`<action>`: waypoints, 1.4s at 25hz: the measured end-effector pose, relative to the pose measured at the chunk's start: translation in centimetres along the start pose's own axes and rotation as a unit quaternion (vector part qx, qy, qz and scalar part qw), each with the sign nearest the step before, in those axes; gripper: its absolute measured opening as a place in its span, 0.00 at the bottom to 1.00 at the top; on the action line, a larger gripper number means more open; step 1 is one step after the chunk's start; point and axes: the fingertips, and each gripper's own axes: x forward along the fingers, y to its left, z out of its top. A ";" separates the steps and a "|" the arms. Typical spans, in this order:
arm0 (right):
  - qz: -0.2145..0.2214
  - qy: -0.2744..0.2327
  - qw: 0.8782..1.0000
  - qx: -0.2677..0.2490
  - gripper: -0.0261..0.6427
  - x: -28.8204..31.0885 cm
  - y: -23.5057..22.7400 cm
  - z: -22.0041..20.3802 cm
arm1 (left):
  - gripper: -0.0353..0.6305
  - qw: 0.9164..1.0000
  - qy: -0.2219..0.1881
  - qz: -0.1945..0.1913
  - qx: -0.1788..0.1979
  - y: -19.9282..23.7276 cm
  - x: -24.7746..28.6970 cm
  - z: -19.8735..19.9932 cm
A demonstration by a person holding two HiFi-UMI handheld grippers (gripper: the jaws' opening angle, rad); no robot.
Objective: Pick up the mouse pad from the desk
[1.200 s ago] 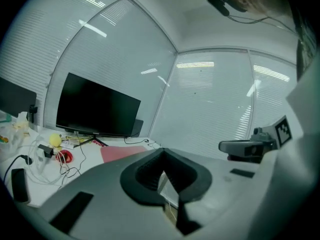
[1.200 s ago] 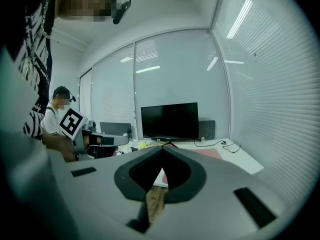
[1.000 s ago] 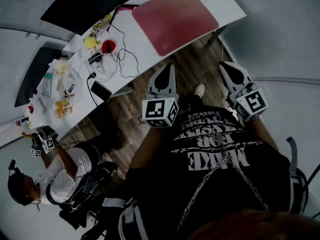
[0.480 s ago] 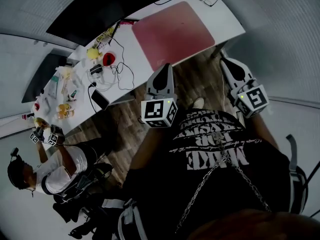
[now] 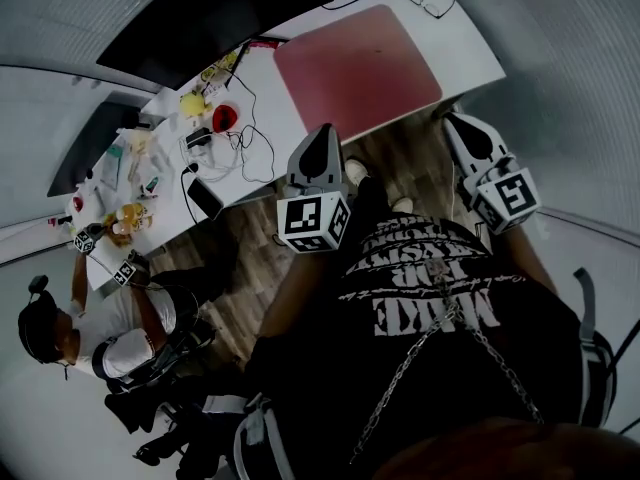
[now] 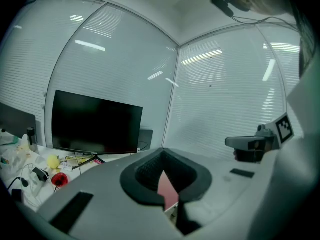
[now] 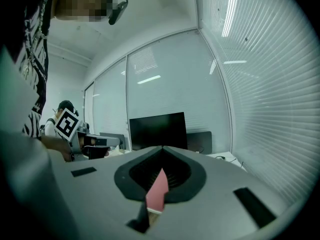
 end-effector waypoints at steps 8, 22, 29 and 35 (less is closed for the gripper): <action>-0.005 0.020 1.000 -0.006 0.03 6.0 -3.1 0.4 | 0.06 1.000 0.016 -0.011 -0.013 3.5 6.1 0.4; -0.020 0.034 0.999 -0.037 0.03 17.0 -3.2 4.3 | 0.06 0.999 0.002 -0.019 -0.027 13.1 12.6 4.3; 0.004 0.084 0.996 -0.006 0.03 22.1 -4.3 -0.2 | 0.06 0.994 0.085 0.005 -0.073 19.3 16.0 -2.3; -0.006 0.195 0.980 0.047 0.03 27.2 -11.4 -9.7 | 0.07 0.962 0.201 0.051 -0.179 24.4 17.4 -15.4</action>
